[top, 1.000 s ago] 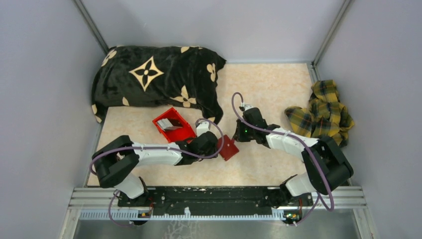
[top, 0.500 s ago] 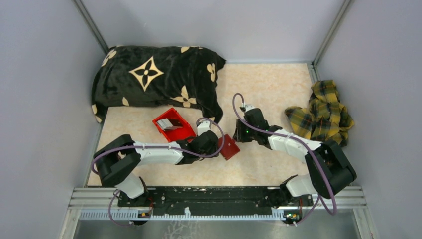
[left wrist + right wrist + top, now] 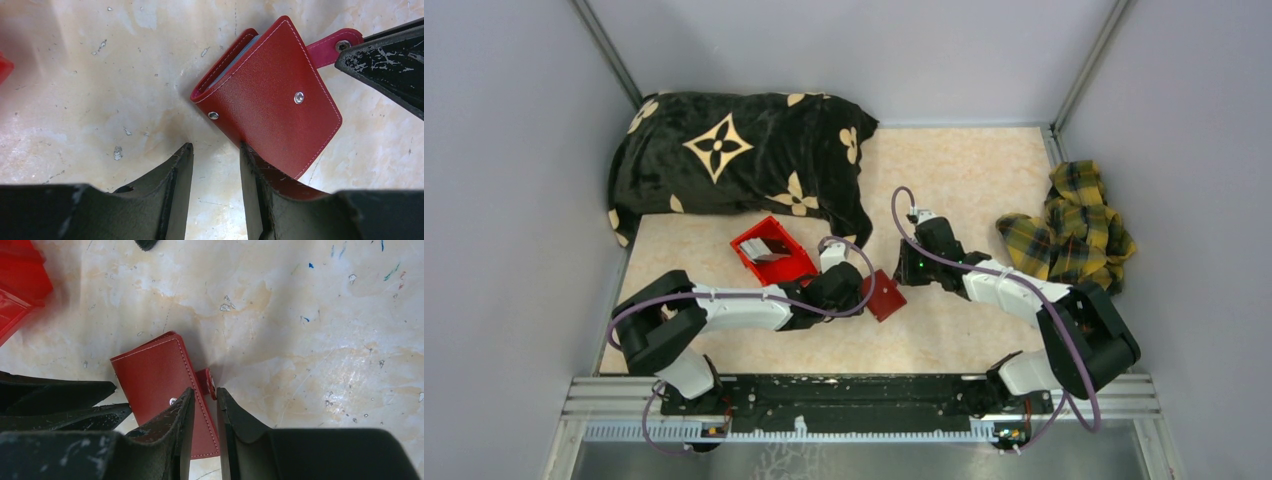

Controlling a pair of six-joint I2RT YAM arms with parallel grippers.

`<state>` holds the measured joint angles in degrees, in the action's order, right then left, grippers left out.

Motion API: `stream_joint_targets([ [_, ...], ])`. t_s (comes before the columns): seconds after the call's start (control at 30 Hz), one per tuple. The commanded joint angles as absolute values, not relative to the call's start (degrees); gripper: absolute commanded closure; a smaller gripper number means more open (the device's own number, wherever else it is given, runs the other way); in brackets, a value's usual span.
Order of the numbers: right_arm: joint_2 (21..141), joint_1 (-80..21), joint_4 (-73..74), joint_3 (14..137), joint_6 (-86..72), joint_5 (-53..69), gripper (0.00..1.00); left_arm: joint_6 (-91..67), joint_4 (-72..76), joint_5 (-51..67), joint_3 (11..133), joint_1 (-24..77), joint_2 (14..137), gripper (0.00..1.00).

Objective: Put the credit cards into the card holder
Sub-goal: Close the card holder at the center of the board.

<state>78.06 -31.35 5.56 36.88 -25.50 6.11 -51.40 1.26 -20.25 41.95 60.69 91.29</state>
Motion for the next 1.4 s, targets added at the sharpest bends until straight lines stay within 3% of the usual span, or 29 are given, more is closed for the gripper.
stream_joint_targets([
  [0.0, 77.7, -30.8, 3.6, 40.2, -24.8, 5.5, 0.77, -51.6, 0.0, -19.2, 40.8, 60.3, 92.2, 0.53],
  [0.4, 79.0, -30.4, 3.1, 40.8, -24.6, 6.4, 0.82, -51.9, 0.2, -19.0, 40.2, 60.2, 92.2, 0.53],
  [0.7, 78.7, -30.3, 3.0, 40.7, -23.7, 6.4, 0.92, -51.6, 0.0, -18.9, 40.6, 60.0, 92.5, 0.53],
  [1.0, 77.3, -30.3, 4.3, 41.8, -23.3, 5.6, 0.80, -51.2, 0.0, -18.8, 41.1, 59.9, 93.0, 0.53],
  [1.37, 78.7, -30.3, 4.9, 42.6, -23.0, 6.3, 0.83, -51.3, -0.1, -18.7, 40.9, 59.8, 92.7, 0.53],
])
